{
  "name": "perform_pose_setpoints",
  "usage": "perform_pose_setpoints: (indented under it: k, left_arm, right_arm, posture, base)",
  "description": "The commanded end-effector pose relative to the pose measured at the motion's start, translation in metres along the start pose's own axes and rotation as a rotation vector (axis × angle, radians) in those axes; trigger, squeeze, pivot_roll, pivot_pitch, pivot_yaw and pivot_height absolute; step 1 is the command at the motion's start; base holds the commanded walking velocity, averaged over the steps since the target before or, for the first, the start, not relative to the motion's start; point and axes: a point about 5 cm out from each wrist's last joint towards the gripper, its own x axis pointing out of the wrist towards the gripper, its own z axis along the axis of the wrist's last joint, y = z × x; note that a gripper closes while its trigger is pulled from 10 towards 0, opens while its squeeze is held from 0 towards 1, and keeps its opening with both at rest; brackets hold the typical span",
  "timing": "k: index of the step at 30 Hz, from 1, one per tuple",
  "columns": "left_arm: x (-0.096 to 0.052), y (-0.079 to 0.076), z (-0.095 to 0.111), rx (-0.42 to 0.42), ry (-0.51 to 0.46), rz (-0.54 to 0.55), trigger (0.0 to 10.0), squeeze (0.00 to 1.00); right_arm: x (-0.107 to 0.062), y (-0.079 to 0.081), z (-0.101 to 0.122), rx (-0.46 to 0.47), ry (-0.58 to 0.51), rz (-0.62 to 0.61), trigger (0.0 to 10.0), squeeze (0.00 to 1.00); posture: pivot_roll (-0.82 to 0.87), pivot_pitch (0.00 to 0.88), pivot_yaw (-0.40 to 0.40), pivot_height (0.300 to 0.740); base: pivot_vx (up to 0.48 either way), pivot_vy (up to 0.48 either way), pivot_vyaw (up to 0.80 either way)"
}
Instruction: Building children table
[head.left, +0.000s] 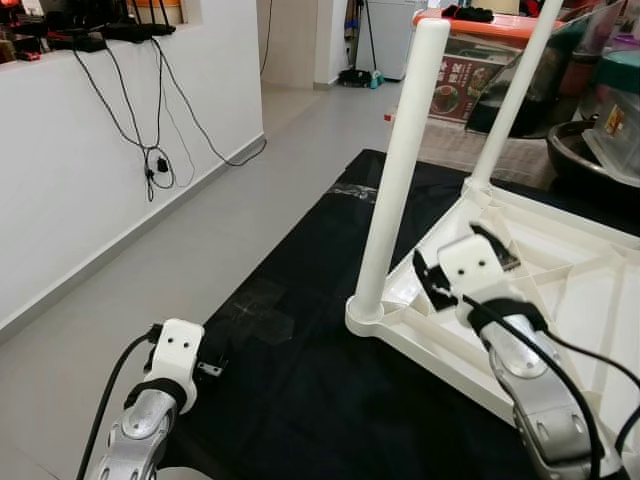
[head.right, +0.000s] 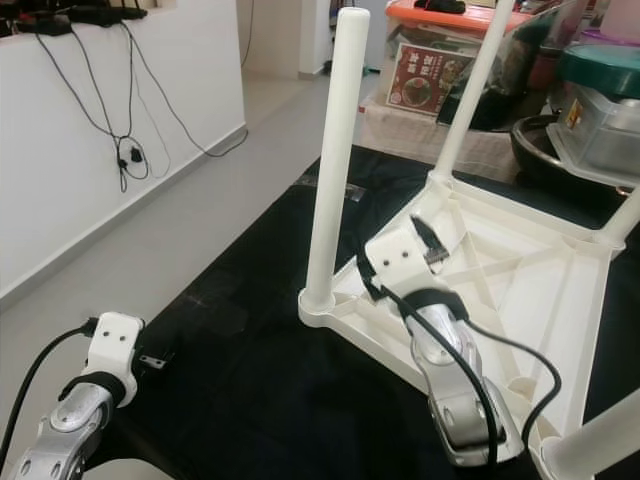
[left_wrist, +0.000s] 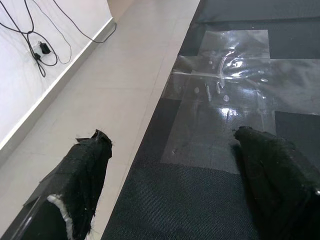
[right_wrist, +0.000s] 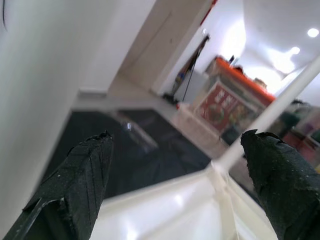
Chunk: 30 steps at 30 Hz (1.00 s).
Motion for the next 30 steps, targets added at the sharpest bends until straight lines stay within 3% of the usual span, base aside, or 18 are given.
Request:
perform_pose_setpoints:
  k: [1, 4, 10, 11, 12, 13, 14, 18, 22, 23, 25, 27, 30]
  left_arm:
    - [0.001, -0.005, -0.005, -0.004, 0.029, -0.010, 10.0, 0.00]
    - [-0.004, -0.013, 0.002, -0.003, -0.003, -0.058, 10.0, 0.00]
    - [-0.011, -0.021, 0.011, -0.012, -0.054, -0.109, 10.0, 0.00]
    - [-0.014, -0.023, 0.019, -0.023, -0.106, -0.107, 10.0, 0.00]
    - [-0.014, -0.023, 0.019, -0.023, -0.106, -0.107, 10.0, 0.00]
    - [-0.013, -0.024, 0.021, -0.029, -0.119, -0.103, 10.0, 0.00]
    - [-0.013, -0.024, 0.021, -0.029, -0.119, -0.103, 10.0, 0.00]
    - [-0.007, -0.028, 0.027, -0.021, -0.140, -0.111, 10.0, 0.00]
    - [-0.007, -0.028, 0.027, -0.023, -0.142, -0.112, 10.0, 0.00]
    - [-0.008, -0.029, 0.027, -0.024, -0.139, -0.114, 10.0, 0.00]
    - [-0.008, -0.029, 0.027, -0.024, -0.139, -0.114, 10.0, 0.00]
    - [-0.009, -0.035, 0.026, -0.026, -0.135, -0.132, 10.0, 0.00]
    - [-0.008, -0.040, 0.028, -0.031, -0.141, -0.149, 10.0, 0.00]
  right_arm:
    - [0.004, -0.003, 0.004, 0.024, -0.034, -0.026, 10.0, 0.00]
    - [0.009, -0.002, 0.010, 0.106, -0.040, -0.043, 10.0, 0.00]
    - [0.012, -0.004, 0.016, 0.143, -0.068, -0.072, 10.0, 0.00]
    - [0.016, -0.011, 0.036, 0.118, -0.179, -0.133, 10.0, 0.00]
    - [0.016, -0.011, 0.036, 0.118, -0.179, -0.133, 10.0, 0.00]
    - [0.019, -0.016, 0.048, 0.067, -0.256, -0.188, 10.0, 0.00]
    - [0.019, -0.016, 0.048, 0.067, -0.256, -0.188, 10.0, 0.00]
    - [0.024, -0.045, 0.077, -0.123, -0.410, -0.456, 10.0, 0.00]
    - [0.022, -0.051, 0.082, -0.149, -0.438, -0.505, 10.0, 0.00]
    - [0.017, -0.059, 0.093, -0.223, -0.504, -0.576, 10.0, 0.00]
    - [0.017, -0.059, 0.093, -0.223, -0.504, -0.576, 10.0, 0.00]
    - [0.009, -0.069, 0.110, -0.364, -0.609, -0.679, 10.0, 0.00]
    - [0.008, -0.074, 0.113, -0.382, -0.626, -0.706, 10.0, 0.00]
  posture:
    - [0.03, 0.000, -0.055, 0.740]
    - [0.04, 0.000, -0.060, 0.740]
    - [0.05, 0.000, -0.060, 0.740]
    - [0.05, 0.000, -0.053, 0.740]
    - [0.05, 0.000, -0.053, 0.740]
    - [0.05, 0.000, -0.051, 0.740]
    - [0.05, 0.000, -0.051, 0.740]
    - [0.05, 0.000, -0.056, 0.740]
    - [0.06, 0.000, -0.057, 0.740]
    - [0.05, 0.000, -0.054, 0.740]
    - [0.05, 0.000, -0.054, 0.740]
    - [0.04, 0.000, -0.054, 0.740]
    - [0.03, 0.000, -0.055, 0.740]
  base:
    - [0.000, 0.000, 0.00]
    - [0.000, 0.000, -0.53]
    - [0.000, 0.000, -0.80]
    - [0.000, 0.000, -0.80]
    - [0.000, 0.000, -0.80]
    - [0.000, 0.000, -0.79]
    - [0.000, 0.000, -0.79]
    - [0.000, 0.000, -0.79]
    - [0.000, 0.000, -0.79]
    - [0.000, 0.000, -0.79]
    - [0.000, 0.000, -0.79]
    - [0.000, 0.000, -0.21]
    - [0.000, 0.000, 0.00]
